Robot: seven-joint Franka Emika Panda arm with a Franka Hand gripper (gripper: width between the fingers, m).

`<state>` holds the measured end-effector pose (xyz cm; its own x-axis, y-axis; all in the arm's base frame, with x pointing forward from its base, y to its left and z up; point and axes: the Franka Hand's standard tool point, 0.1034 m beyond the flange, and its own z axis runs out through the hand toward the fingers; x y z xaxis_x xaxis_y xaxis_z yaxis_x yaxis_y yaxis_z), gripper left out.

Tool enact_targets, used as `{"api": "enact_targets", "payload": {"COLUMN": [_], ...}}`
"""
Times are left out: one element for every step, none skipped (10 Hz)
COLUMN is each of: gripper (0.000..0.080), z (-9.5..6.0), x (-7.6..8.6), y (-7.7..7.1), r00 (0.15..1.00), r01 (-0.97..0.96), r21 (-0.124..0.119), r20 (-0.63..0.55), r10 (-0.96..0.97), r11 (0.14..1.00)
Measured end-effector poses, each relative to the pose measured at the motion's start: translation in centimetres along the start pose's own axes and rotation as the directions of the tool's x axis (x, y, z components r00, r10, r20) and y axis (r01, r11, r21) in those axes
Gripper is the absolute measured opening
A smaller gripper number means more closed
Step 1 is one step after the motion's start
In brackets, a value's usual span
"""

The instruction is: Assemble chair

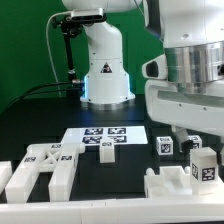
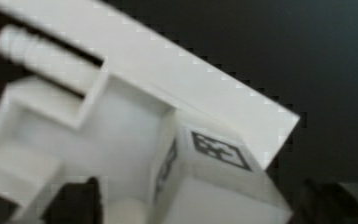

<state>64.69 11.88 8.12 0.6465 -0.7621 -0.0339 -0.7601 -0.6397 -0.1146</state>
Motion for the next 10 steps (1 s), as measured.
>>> {"api": "enact_targets", "payload": {"gripper": [0.0624,0.0644,0.0644,0.0649,0.0649,0.0649,0.0649,0.0649,0.0649,0.054], "z": [0.1,0.5,0.5,0.5,0.6,0.6,0.4,0.5,0.5,0.5], "x": [0.4,0.4,0.5,0.6,0.6,0.6,-0.5,-1.8,-1.5,-1.3], "y": [0.3,0.9,0.8,0.8,0.9,0.8,-0.2,-1.0,-0.8,-0.7], "r00": [0.984,0.909,0.895,0.851,0.815,0.784,0.684,0.699,0.705,0.706], "r01": [0.18,0.415,0.444,0.524,0.578,0.62,0.73,0.715,0.709,0.708], "r21": [0.002,-0.006,-0.004,-0.002,0.0,0.002,-0.018,-0.016,-0.017,-0.018], "r20": [0.004,0.04,0.038,0.038,0.038,0.038,0.03,0.03,0.03,0.03], "r10": [-0.181,-0.414,-0.444,-0.523,-0.578,-0.62,-0.729,-0.715,-0.709,-0.707], "r11": [0.984,0.91,0.896,0.852,0.816,0.785,0.684,0.699,0.705,0.706]}}
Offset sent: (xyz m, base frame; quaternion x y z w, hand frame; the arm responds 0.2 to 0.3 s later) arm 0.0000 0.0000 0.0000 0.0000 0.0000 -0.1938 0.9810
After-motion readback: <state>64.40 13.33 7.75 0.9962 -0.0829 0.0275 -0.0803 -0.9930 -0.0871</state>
